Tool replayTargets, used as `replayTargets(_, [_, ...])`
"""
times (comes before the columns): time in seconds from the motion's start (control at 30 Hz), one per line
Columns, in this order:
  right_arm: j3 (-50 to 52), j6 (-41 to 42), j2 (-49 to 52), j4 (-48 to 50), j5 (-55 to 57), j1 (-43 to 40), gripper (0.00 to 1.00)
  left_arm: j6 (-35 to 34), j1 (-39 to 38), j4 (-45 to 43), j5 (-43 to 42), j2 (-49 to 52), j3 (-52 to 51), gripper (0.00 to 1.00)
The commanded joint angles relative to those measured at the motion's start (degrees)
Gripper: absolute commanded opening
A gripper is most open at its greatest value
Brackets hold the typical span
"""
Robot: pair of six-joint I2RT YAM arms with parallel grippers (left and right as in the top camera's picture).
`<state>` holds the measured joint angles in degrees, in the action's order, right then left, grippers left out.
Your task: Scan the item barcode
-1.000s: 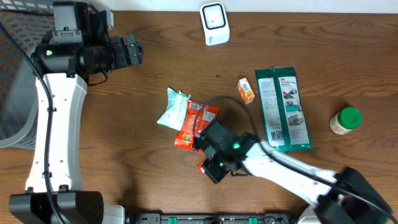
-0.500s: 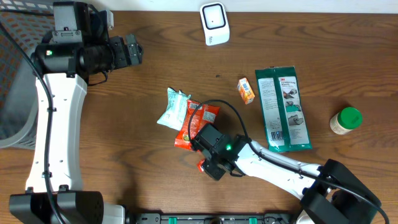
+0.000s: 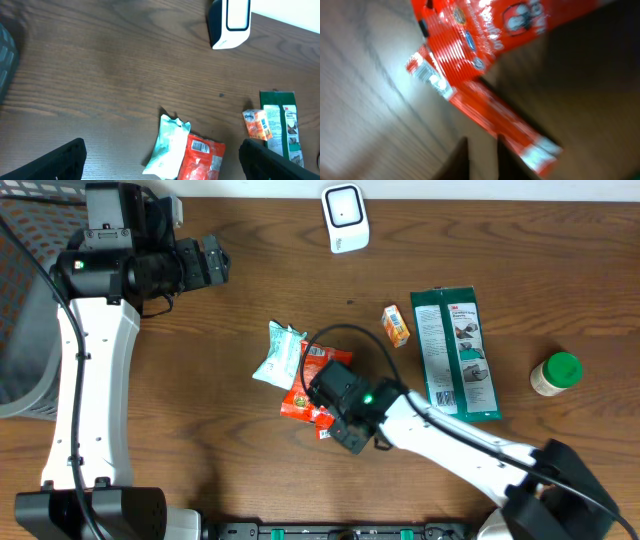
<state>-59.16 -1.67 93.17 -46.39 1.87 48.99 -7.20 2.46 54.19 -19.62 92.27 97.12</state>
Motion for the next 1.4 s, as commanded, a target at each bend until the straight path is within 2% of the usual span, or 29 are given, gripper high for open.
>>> replayTargets(0.0, [-1.9, -10.7, -3.4, -3.1, 0.9, -2.2, 0.40, 0.5, 0.0, 0.2, -0.5, 0.2, 0.6, 0.97])
replayTargets(0.17, [1.3, -19.9, -3.1, -4.8, 3.5, -4.3, 0.44, 0.5, 0.0, 0.2, -0.5, 0.2, 0.6, 0.97])
replayTargets(0.2, [2.4, -19.8, -3.1, -3.2, 4.3, -4.5, 0.80, 0.5, 0.0, 0.2, -0.5, 0.2, 0.6, 0.98])
replayTargets(0.23, [3.1, -19.8, -3.1, -1.6, 5.1, -4.7, 0.99, 0.5, 0.0, 0.2, -0.5, 0.2, 0.6, 0.97])
replayTargets(0.3, [3.8, -19.8, -3.1, -0.5, 4.6, -4.7, 0.99, 0.5, 0.0, 0.2, -0.5, 0.2, 0.6, 0.97])
replayTargets(0.4, [4.7, -21.3, -3.1, -0.6, 1.5, -4.7, 0.87, 0.5, 0.0, 0.2, -0.5, 0.2, 0.6, 0.97])
replayTargets(0.5, [5.6, -23.3, -3.1, -0.2, 0.6, -4.7, 0.63, 0.5, 0.0, 0.2, -0.5, 0.2, 0.6, 0.97])
replayTargets(0.63, [6.3, -23.3, -3.1, 0.0, 0.4, -4.7, 0.55, 0.5, 0.0, 0.2, -0.5, 0.2, 0.6, 0.97])
replayTargets(0.73, [7.7, -25.4, -3.1, 1.4, 0.4, -4.7, 0.45, 0.5, 0.0, 0.2, -0.5, 0.2, 0.6, 0.97])
replayTargets(0.8, [9.3, -27.7, -3.1, 2.6, 0.4, -4.7, 0.43, 0.5, 0.0, 0.2, -0.5, 0.2, 0.6, 0.97])
replayTargets(0.97, [14.4, -28.2, -3.1, 10.0, 2.5, -4.8, 0.45, 0.5, 0.0, 0.2, -0.5, 0.2, 0.6, 0.98])
replayTargets(1.07, [17.5, -28.4, -3.1, 15.2, 5.2, -4.8, 0.41, 0.5, 0.0, 0.2, -0.5, 0.2, 0.6, 0.97])
replayTargets(1.27, [20.4, -29.2, -3.1, 18.5, 4.5, -4.9, 0.19, 0.5, 0.0, 0.2, -0.5, 0.2, 0.6, 0.97])
replayTargets(1.37, [20.7, -28.6, -3.1, 16.8, 2.2, -4.9, 0.13, 0.5, 0.0, 0.2, -0.5, 0.2, 0.6, 0.97])
